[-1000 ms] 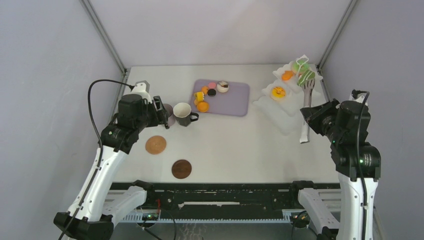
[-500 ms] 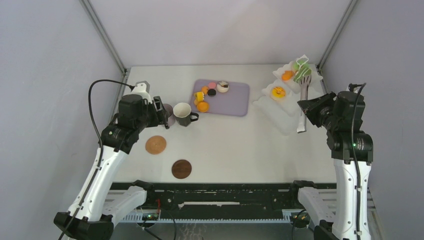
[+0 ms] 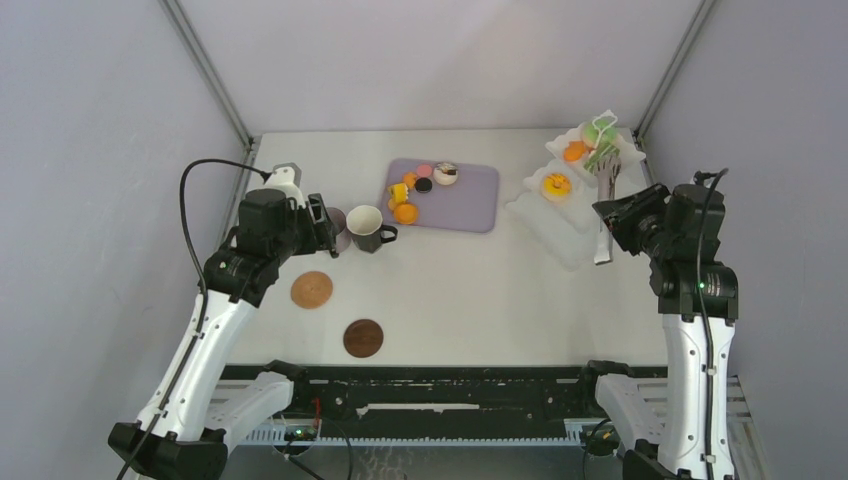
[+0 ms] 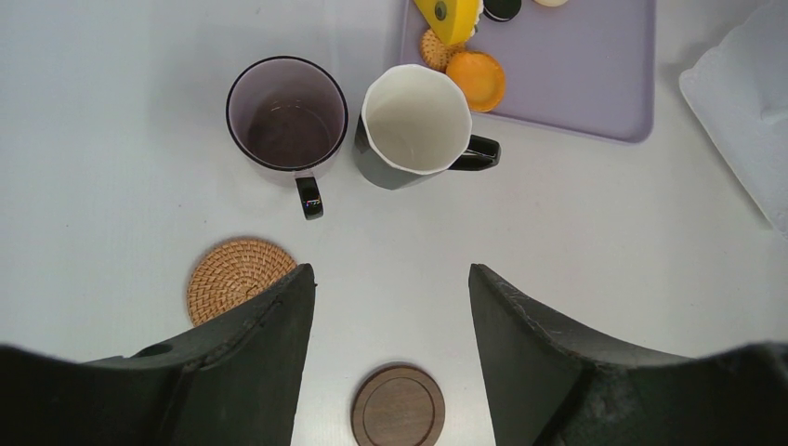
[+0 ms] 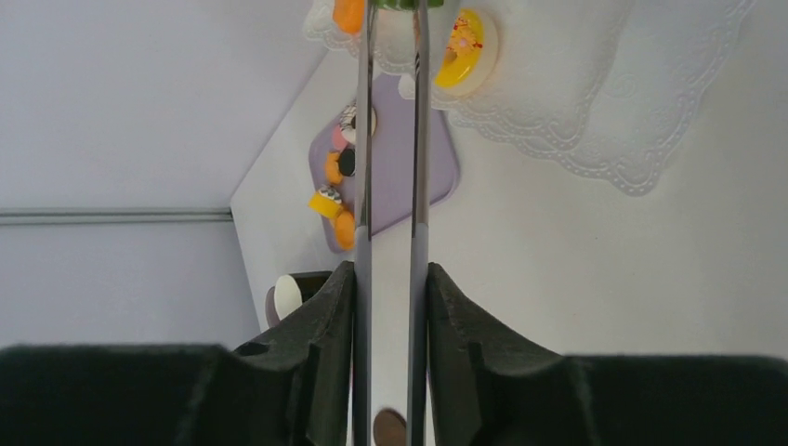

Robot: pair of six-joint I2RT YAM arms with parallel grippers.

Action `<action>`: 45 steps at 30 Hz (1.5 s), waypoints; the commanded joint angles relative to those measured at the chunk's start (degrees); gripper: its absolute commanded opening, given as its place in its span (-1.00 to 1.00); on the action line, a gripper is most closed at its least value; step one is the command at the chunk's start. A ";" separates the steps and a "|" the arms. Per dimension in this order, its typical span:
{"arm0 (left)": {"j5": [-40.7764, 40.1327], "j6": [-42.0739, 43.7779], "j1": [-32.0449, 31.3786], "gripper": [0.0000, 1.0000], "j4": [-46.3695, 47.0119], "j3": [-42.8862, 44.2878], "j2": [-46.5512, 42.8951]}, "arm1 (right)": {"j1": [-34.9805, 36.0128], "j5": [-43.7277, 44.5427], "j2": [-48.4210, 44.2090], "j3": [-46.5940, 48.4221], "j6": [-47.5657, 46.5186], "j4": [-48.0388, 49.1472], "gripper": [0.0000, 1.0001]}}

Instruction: Serve the afternoon tea

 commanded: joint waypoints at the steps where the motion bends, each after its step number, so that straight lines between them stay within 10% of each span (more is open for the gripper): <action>1: -0.45 1.15 0.42 0.34 1.60 -1.27 -0.47 | -0.68 -1.97 -0.72 0.36 0.17 6.03 -0.15; 20: 0.15 0.94 0.51 0.34 0.99 -0.59 -1.66 | -6.07 -5.41 -7.42 1.05 -3.78 1.82 0.03; 28: 0.85 -0.33 0.46 0.34 0.90 -0.41 -1.98 | -4.36 -21.03 -7.85 5.47 -13.83 7.61 -0.18; 39: -2.95 0.74 1.25 0.34 -0.81 2.56 -1.35 | 43.31 11.66 9.38 13.48 -24.81 2.34 -0.21; 45: -2.78 -0.56 1.57 0.35 -1.13 1.30 -1.97 | 45.81 17.28 21.34 12.44 -23.26 4.66 -0.16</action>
